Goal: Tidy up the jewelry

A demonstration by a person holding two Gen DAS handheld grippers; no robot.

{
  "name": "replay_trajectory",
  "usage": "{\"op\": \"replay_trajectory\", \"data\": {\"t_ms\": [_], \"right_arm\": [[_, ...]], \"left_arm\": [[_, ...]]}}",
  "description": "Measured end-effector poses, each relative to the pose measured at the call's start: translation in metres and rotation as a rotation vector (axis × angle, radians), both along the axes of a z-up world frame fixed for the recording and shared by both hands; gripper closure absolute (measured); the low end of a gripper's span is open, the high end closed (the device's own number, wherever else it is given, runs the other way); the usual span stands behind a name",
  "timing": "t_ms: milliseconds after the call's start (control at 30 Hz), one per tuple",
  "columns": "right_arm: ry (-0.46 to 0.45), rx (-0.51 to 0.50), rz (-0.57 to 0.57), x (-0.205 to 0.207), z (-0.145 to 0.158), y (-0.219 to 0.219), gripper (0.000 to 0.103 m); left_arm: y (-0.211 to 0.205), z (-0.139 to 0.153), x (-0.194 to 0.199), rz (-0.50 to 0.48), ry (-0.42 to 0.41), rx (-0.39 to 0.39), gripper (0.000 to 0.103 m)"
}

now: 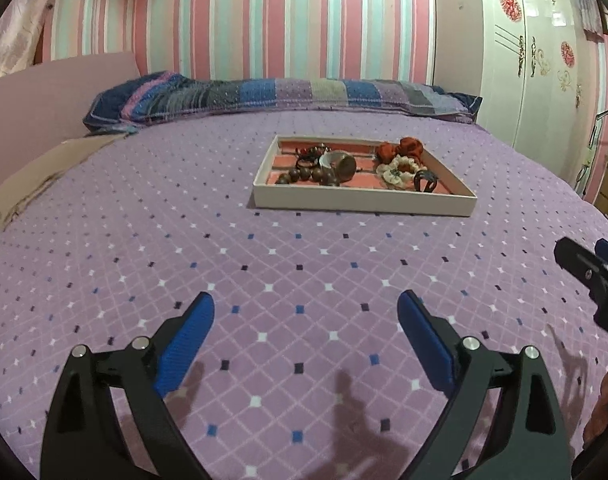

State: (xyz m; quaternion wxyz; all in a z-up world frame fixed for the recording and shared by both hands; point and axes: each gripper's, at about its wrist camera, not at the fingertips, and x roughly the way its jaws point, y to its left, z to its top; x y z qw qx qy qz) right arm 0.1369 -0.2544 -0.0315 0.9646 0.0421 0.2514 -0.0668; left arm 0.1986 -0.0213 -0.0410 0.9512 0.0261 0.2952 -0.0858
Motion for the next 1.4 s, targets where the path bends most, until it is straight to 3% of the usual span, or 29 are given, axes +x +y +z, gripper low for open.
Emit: {"op": "replay_trajectory", "data": {"t_ms": [400, 1400], "right_arm": [[-0.005, -0.041, 0.014, -0.028, 0.0, 0.016, 0.005], [0.0, -0.033, 0.004, -0.03, -0.004, 0.015, 0.005]], "left_arm": [[0.008, 0.003, -0.018, 0.032, -0.016, 0.01, 0.012], [0.01, 0.008, -0.033, 0.073, -0.087, 0.046, 0.012]]}}
